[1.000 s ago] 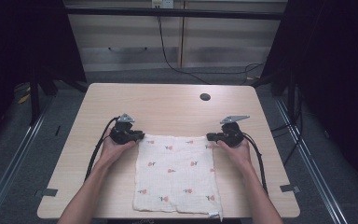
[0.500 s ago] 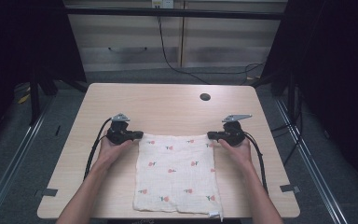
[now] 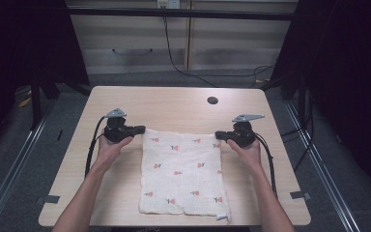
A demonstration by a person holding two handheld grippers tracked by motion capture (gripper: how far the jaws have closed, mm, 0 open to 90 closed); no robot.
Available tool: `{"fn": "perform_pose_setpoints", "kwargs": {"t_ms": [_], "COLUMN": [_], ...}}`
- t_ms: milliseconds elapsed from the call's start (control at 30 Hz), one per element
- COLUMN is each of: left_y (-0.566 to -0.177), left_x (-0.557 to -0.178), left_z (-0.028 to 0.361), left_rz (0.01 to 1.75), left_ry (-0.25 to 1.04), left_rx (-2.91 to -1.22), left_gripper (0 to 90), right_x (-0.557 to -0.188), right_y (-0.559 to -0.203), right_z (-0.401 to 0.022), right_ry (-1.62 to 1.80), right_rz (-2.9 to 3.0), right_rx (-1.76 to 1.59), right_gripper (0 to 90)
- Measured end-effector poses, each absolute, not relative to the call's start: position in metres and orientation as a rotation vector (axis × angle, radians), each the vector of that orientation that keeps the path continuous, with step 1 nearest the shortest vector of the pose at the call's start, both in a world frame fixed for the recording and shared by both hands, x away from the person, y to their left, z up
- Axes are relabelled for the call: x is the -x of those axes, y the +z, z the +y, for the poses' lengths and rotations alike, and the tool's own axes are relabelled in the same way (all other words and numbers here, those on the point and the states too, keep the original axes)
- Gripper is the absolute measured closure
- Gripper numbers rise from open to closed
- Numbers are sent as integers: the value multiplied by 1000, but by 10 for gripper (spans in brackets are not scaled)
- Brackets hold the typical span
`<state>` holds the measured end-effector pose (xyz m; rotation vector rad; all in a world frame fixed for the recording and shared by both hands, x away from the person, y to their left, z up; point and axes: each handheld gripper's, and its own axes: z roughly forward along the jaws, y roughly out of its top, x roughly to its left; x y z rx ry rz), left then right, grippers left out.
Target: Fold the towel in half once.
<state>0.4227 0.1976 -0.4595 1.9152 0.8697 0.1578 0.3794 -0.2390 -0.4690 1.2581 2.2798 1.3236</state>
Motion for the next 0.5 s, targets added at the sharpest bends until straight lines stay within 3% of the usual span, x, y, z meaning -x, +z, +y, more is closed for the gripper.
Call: {"fn": "perform_pose_setpoints", "kwargs": {"t_ms": [500], "left_y": [-422], "left_x": [-426], "left_z": [203], "left_rz": [820], "left_ry": [193], "left_rx": [-1843], "left_gripper": [880], "right_x": [-380], "right_y": [-429], "right_z": [-238], "right_ry": [1390], "right_rz": [2199], "right_rx": [-1177], "right_gripper": [878]}}
